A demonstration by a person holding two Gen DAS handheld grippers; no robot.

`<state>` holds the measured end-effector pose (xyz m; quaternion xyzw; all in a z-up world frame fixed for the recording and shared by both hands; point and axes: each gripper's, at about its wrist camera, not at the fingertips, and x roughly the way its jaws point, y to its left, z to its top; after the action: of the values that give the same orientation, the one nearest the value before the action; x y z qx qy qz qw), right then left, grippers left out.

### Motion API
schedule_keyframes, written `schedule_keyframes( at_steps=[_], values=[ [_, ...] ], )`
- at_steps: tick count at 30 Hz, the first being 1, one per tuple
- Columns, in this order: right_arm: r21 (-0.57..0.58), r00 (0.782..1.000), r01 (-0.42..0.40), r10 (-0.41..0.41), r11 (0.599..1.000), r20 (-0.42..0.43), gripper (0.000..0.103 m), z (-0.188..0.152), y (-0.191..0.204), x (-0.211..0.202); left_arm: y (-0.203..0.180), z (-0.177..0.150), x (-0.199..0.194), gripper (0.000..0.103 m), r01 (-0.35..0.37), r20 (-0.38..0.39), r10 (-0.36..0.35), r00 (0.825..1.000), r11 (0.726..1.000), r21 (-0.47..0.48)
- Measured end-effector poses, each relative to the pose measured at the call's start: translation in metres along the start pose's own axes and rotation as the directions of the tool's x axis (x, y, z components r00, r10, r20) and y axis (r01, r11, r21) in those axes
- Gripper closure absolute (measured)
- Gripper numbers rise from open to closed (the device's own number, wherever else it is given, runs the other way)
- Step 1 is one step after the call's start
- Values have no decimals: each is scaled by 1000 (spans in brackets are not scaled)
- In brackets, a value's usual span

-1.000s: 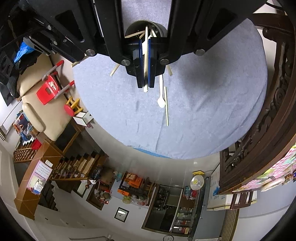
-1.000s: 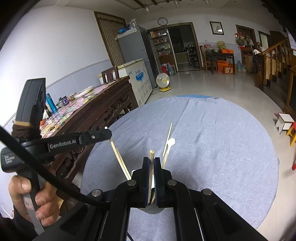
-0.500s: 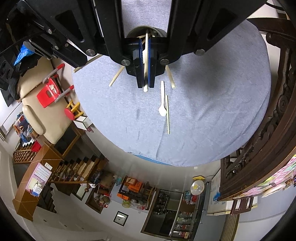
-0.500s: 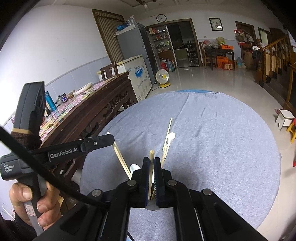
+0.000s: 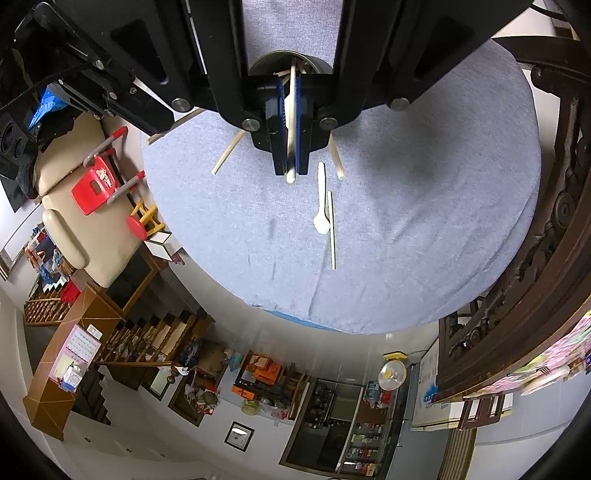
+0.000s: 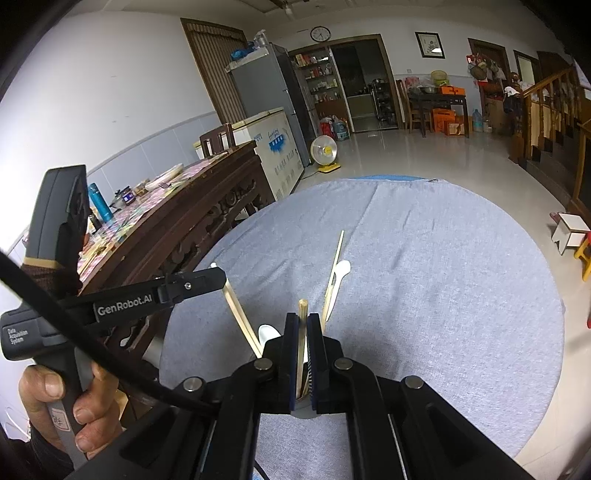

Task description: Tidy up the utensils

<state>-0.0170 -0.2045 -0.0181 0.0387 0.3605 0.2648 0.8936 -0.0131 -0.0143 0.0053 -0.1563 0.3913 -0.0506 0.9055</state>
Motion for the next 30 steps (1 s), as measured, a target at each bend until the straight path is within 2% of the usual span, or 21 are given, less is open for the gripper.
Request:
schedule_keyframes(
  at_steps=[17,30],
  values=[
    [6,1000,-5,5,1000,-7,98,-4,1,5,5,-4,3,99,-5,-7,5,1000,1000,-9],
    [20,998,-20,22,1000,-60,97,-10,-1,21,10,-12,5,99,-9,-28,8,1000,1000,-9]
  ],
)
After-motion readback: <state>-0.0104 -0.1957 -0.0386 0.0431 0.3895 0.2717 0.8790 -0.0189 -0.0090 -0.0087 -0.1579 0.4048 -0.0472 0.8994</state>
